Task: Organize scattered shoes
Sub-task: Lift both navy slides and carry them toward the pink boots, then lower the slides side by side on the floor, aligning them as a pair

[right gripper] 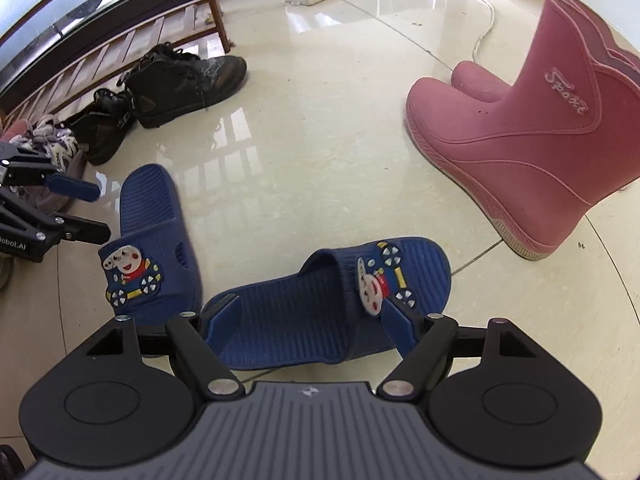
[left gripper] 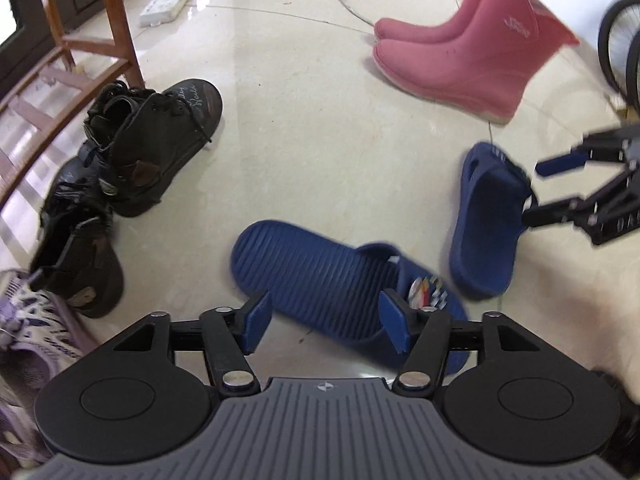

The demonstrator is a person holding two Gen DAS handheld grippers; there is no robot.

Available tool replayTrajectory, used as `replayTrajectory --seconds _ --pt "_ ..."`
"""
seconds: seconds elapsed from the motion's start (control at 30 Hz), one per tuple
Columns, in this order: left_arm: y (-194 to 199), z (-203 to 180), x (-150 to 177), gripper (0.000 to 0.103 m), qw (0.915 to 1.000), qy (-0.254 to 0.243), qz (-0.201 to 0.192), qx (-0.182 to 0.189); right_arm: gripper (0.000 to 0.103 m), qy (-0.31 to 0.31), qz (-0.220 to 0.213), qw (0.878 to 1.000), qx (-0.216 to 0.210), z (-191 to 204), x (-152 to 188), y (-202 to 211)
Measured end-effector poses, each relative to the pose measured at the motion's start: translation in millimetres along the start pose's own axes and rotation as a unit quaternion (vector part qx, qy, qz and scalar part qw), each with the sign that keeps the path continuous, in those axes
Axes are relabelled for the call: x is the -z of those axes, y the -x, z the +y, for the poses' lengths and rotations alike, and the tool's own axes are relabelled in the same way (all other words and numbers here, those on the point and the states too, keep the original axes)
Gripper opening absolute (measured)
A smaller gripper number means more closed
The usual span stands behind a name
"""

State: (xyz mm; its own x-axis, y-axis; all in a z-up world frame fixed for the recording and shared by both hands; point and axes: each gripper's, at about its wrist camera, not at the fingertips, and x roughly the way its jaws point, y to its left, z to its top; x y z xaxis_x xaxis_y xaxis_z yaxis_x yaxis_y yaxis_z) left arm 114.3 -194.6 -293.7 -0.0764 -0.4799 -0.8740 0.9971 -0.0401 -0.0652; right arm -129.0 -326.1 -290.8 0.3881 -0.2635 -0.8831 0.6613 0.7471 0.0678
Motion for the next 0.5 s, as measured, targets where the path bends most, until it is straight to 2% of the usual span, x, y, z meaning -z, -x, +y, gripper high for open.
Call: replayTrajectory --seconds 0.07,0.2,0.37,0.5 --pt "0 0 4 0.066 0.9999 -0.011 -0.001 -0.002 0.082 -0.002 0.0 0.999 0.032 0 1 -3" --pt "-1 4 7 0.066 0.9997 -0.019 -0.002 0.013 0.082 -0.009 0.01 0.999 0.042 -5 5 -8" --pt "-1 16 6 0.066 0.9994 -0.005 0.011 0.033 0.06 -0.021 0.033 0.998 0.056 -18 11 -21" --pt "-6 14 12 0.066 0.9992 -0.007 0.022 0.033 0.058 -0.033 0.033 0.996 0.074 -32 13 -23"
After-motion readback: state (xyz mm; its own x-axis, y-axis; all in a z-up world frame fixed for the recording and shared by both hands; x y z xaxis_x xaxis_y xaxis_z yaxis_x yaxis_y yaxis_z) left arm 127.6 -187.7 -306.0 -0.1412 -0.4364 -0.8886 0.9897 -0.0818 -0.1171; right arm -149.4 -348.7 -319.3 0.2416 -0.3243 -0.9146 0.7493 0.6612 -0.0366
